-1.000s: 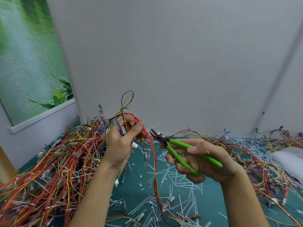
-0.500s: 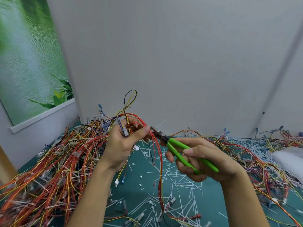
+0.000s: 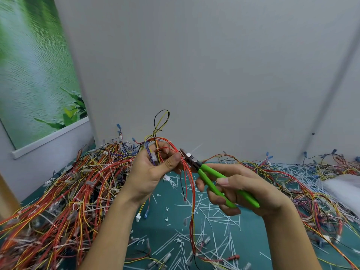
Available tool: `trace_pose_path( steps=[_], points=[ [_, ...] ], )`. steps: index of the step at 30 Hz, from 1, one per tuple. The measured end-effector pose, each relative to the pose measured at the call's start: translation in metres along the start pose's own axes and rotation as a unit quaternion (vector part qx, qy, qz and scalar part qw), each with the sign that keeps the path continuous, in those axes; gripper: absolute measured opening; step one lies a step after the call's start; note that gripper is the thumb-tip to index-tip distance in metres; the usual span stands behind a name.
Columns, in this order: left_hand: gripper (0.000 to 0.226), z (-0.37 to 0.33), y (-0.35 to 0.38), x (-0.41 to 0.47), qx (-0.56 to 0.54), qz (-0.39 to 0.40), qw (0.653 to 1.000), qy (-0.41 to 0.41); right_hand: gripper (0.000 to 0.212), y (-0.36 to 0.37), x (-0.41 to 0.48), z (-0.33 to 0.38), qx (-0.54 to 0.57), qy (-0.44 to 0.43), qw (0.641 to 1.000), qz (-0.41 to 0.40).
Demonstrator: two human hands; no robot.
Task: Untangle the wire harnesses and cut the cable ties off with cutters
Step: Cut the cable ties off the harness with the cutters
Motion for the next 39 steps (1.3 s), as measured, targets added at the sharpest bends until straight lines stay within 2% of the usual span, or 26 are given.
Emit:
trace_pose_path(
  steps=[3, 7, 13, 17, 21, 28, 32, 36, 39],
  points=[
    [0.018, 0.002, -0.002, 0.002, -0.021, -0.044, 0.999, -0.017, 0.040, 0.005, 0.005, 0.002, -0.019, -0.013, 1.000, 0.000],
    [0.028, 0.000, -0.003, 0.003, -0.006, -0.076, 0.997, -0.033, 0.046, 0.018, 0.007, 0.009, -0.046, -0.077, 0.994, 0.065],
    [0.043, -0.004, 0.000, 0.001, 0.043, -0.107, 0.993, -0.025, 0.041, 0.026, 0.010, 0.011, -0.155, -0.076, 0.985, 0.014],
    [0.035, -0.004, 0.001, 0.001, 0.078, -0.123, 0.989, -0.018, 0.040, 0.033, 0.009, 0.015, -0.241, -0.077, 0.968, -0.006],
    [0.029, -0.003, -0.001, 0.002, 0.106, -0.110, 0.988, -0.023, 0.043, 0.034, 0.007, 0.017, -0.329, -0.069, 0.942, -0.010],
    [0.037, -0.002, -0.004, 0.000, 0.099, -0.077, 0.992, -0.027, 0.029, 0.035, 0.004, 0.020, -0.406, -0.075, 0.911, -0.013],
    [0.037, -0.002, -0.003, -0.001, 0.096, -0.059, 0.993, -0.039, 0.019, 0.033, 0.003, 0.022, -0.414, -0.093, 0.905, -0.020],
    [0.037, -0.003, -0.002, -0.001, 0.097, -0.057, 0.993, -0.041, 0.012, 0.033, 0.005, 0.019, -0.387, -0.097, 0.917, -0.029],
    [0.037, -0.003, -0.002, -0.001, 0.088, -0.061, 0.993, -0.040, 0.013, 0.032, 0.006, 0.017, -0.391, -0.095, 0.915, -0.029]
  ],
)
Point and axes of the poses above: each hand's wrist, its own x-axis towards the middle knuckle, its own y-axis out of the palm, z = x × y, the point moved 3 cm from there along x, towards the middle knuckle, and after that the axes turned 11 degrees about -y, right-handed, at the moved point
